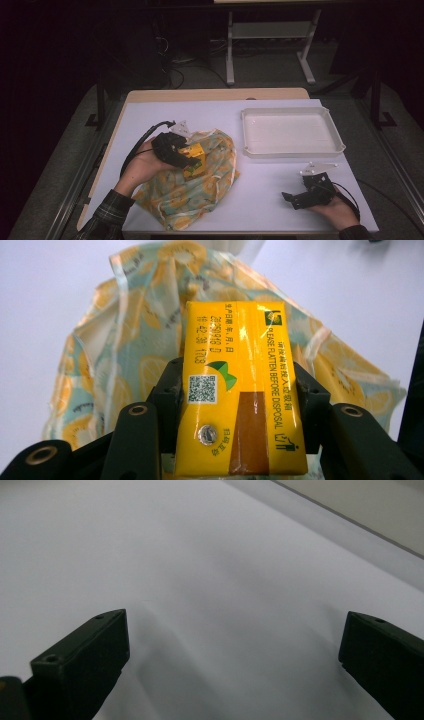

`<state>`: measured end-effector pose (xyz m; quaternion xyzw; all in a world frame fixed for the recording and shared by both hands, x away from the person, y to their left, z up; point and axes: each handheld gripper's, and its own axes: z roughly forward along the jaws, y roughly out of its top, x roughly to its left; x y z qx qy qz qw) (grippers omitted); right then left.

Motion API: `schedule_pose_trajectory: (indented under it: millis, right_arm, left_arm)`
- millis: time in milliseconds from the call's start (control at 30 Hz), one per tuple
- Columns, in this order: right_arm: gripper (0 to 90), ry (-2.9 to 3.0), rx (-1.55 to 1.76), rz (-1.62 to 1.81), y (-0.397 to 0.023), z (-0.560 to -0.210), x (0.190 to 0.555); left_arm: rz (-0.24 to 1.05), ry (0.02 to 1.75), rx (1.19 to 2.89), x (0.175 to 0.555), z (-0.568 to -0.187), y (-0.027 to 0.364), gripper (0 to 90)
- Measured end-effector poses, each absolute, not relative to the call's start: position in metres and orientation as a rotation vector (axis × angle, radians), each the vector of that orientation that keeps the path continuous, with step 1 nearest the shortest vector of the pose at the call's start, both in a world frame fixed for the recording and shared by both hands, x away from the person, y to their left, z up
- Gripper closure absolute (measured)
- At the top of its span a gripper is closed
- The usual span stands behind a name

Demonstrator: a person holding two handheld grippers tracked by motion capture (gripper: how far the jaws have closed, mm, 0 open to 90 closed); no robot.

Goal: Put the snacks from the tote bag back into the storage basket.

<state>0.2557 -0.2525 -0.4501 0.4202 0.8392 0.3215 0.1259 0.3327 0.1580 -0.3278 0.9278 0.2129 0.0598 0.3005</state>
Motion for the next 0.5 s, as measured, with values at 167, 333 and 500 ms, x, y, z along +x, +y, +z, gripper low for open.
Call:
schedule_pose_trajectory:
  millis: [167,333,500]
  right_arm:
    - [0.0,2.444,1.224,0.939,-0.253,-0.45,0.255]
    - [0.0,2.445,1.222,0.941,-0.253,-0.449,0.255]
    - [0.0,2.445,1.228,0.942,-0.253,-0.449,0.255]
  left_arm:
    - [0.172,0.572,2.45,0.336,-0.32,0.153,51.4]
    - [0.185,0.565,2.436,0.34,-0.313,0.147,51.4]
    - [0.198,0.567,2.413,0.343,-0.306,0.141,51.4]
